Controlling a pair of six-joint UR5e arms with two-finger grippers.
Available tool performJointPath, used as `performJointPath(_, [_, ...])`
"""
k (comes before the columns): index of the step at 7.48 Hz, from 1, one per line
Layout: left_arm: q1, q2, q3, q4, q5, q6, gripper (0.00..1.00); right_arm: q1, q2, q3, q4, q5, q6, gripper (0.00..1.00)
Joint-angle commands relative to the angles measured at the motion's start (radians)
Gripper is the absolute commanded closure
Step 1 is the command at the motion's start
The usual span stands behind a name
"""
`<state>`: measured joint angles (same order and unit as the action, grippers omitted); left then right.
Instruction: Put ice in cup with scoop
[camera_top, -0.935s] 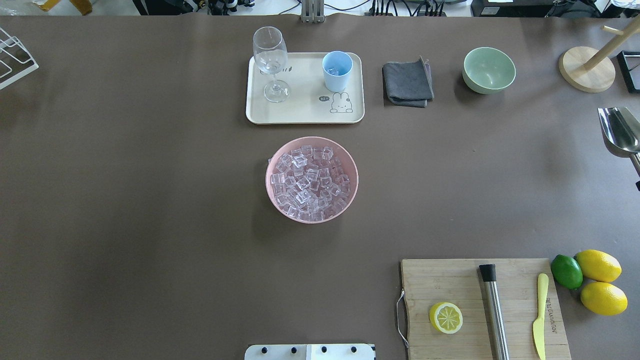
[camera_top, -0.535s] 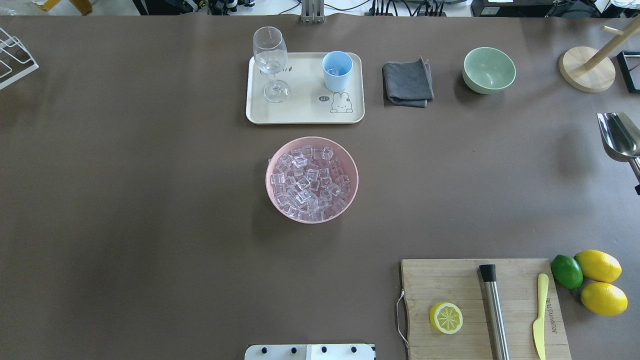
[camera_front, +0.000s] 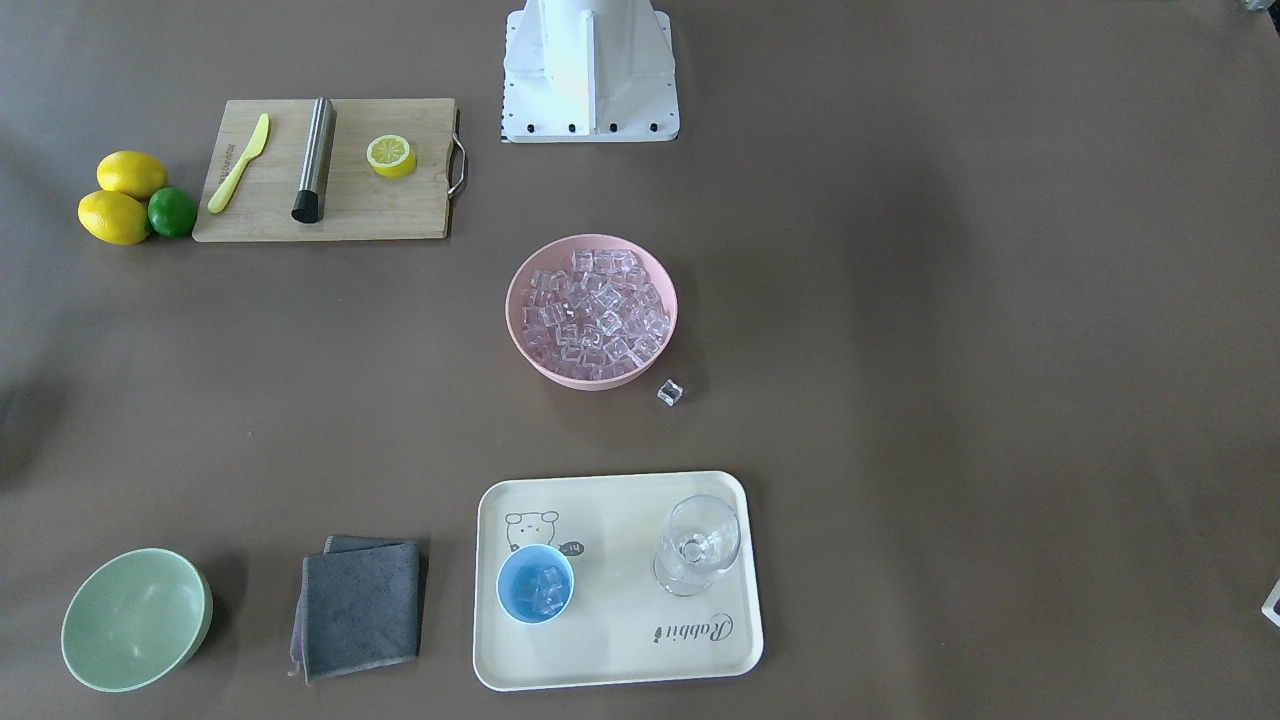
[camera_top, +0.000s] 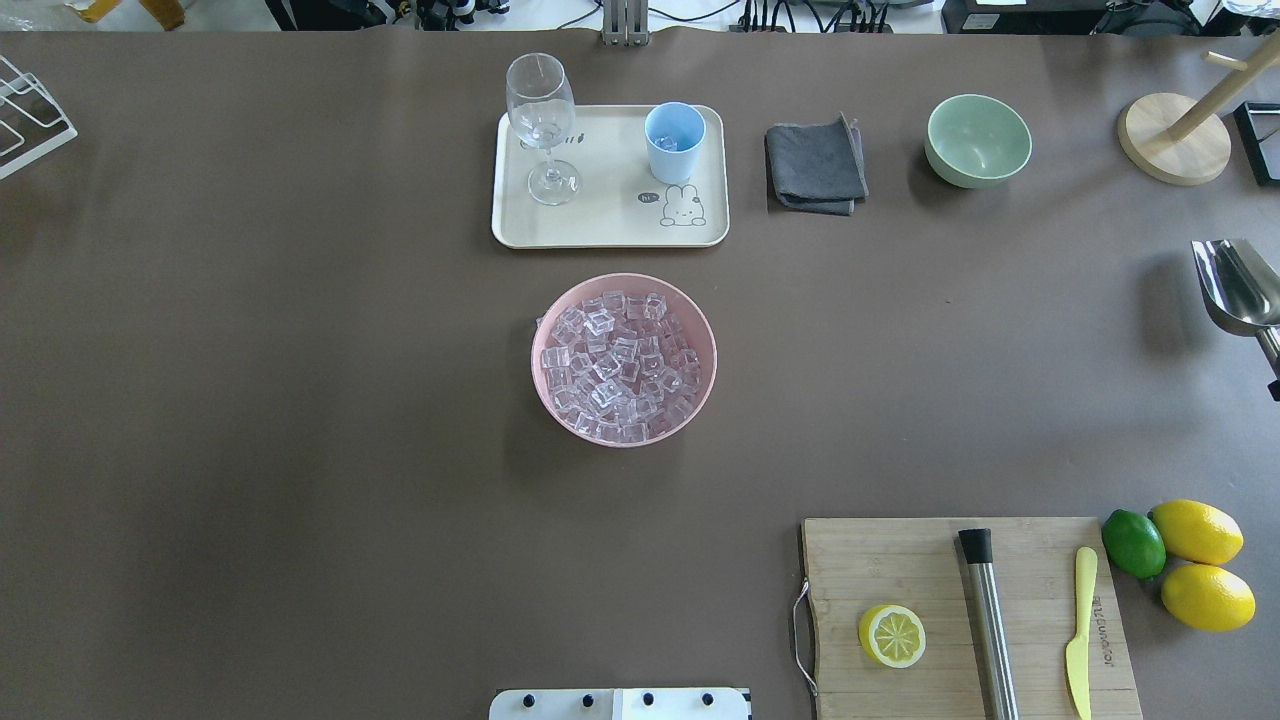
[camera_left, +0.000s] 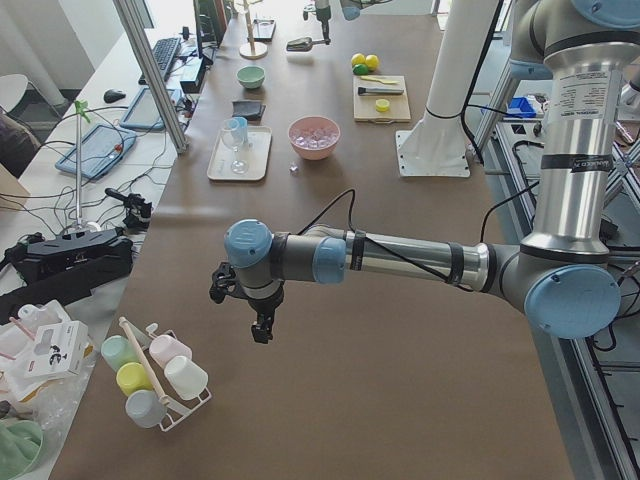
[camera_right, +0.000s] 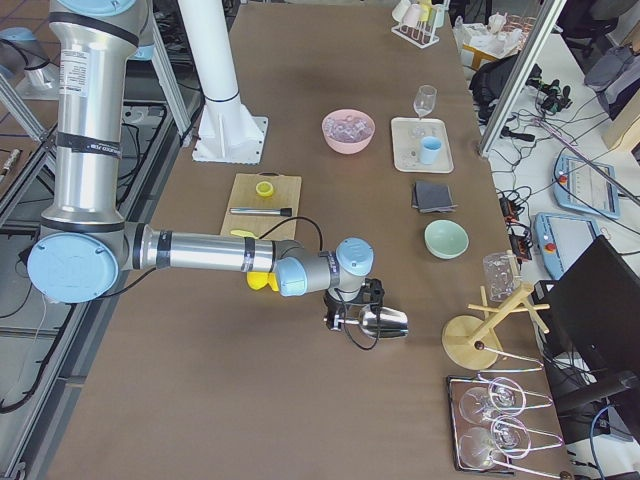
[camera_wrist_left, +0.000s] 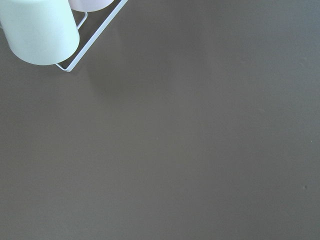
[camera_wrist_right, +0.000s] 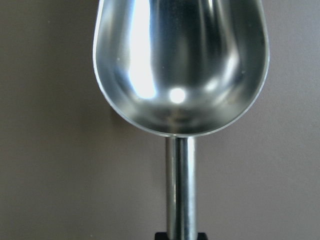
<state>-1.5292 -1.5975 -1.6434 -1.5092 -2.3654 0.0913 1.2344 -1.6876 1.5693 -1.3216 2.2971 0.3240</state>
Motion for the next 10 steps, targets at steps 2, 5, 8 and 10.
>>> performJointPath(2, [-0.005, 0.005, -0.009, 0.000, -0.001, -0.002, 0.01, -0.001, 0.011, -0.008, -0.002, 0.016, 0.004, 0.32])
performJointPath(5, [-0.006, 0.002, -0.006, 0.000, 0.000, -0.002, 0.01, 0.014, 0.023, 0.035, -0.034, 0.045, -0.008, 0.02])
performJointPath(8, [0.004, 0.002, 0.005, -0.002, 0.000, 0.001, 0.01, 0.162, 0.068, 0.142, -0.349, 0.059, -0.275, 0.02])
performJointPath(10, [0.004, 0.002, 0.004, 0.000, 0.002, 0.001, 0.01, 0.235, 0.062, 0.166, -0.419, 0.050, -0.405, 0.02])
